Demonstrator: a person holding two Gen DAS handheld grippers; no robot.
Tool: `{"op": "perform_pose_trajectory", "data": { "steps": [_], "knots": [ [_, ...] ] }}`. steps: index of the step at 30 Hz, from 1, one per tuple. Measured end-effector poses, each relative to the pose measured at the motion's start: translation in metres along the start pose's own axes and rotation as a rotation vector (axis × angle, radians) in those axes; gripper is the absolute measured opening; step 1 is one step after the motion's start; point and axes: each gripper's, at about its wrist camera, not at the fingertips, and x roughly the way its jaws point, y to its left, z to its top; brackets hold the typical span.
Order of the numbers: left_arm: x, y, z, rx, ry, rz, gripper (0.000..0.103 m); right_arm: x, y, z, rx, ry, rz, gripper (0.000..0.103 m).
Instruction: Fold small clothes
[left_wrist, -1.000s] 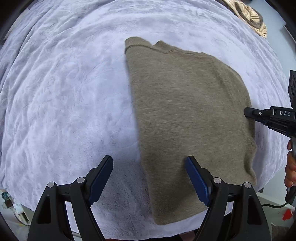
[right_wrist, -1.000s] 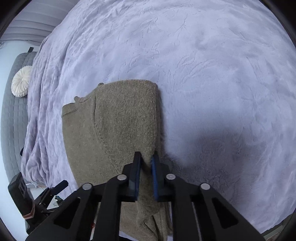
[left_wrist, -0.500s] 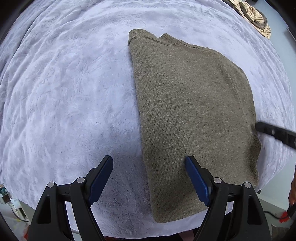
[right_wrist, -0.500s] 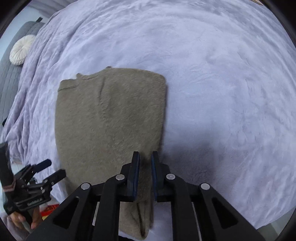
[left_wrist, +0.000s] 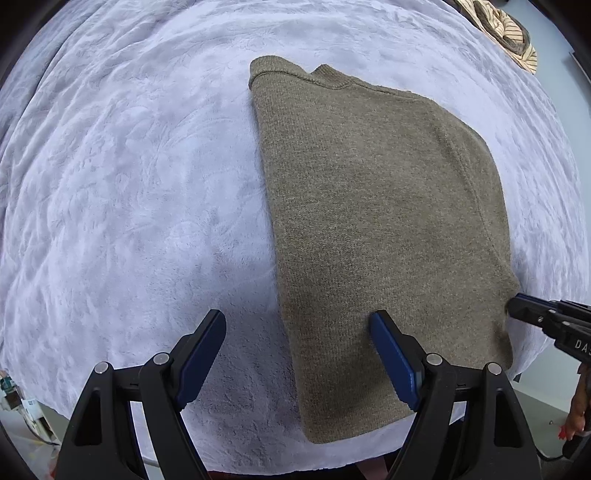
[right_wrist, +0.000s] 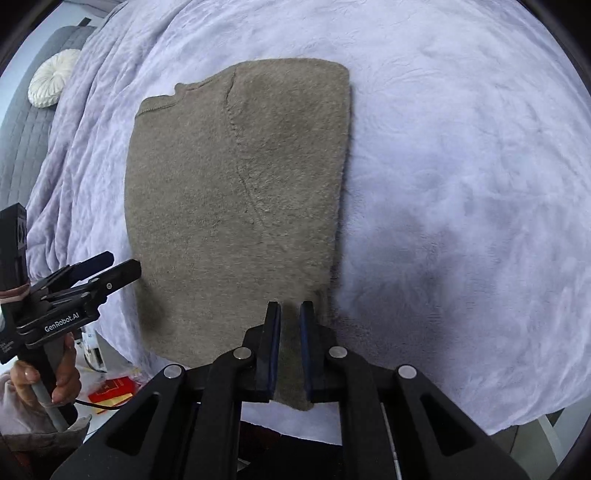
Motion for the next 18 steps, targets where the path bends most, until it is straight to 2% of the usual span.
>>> {"op": "perform_pose_trajectory", "data": {
  "steps": [5, 13, 14, 15, 16, 17, 18],
  "knots": [
    [0.000, 0.001, 0.002, 0.002, 0.006, -0.001, 0.082, -0.010, -0.002, 0.000, 0.041, -0.013, -0.011, 0.014],
    [-0.023, -0.011, 0.002, 0.045, -0.015, 0.054, 0.082, -0.014, 0.030, 0.015, 0.016, -0.031, -0.043, 0.016],
    [-0.027, -0.012, 0.003, 0.042, -0.028, 0.051, 0.082, -0.016, 0.035, 0.017, 0.011, -0.037, -0.049, 0.024],
    [-0.033, -0.012, 0.004, 0.038, -0.045, 0.046, 0.083, -0.017, 0.038, 0.018, 0.006, -0.043, -0.053, 0.041],
    [-0.036, -0.013, 0.005, 0.035, -0.056, 0.040, 0.100, -0.018, 0.043, 0.019, 0.000, -0.050, -0.055, 0.049],
    [-0.040, -0.012, 0.006, 0.028, -0.066, 0.039, 0.103, -0.019, 0.048, 0.021, -0.006, -0.060, -0.056, 0.059],
    [-0.044, -0.013, 0.008, 0.020, -0.080, 0.038, 0.103, -0.022, 0.053, 0.021, -0.013, -0.072, -0.058, 0.062]
  ]
}}
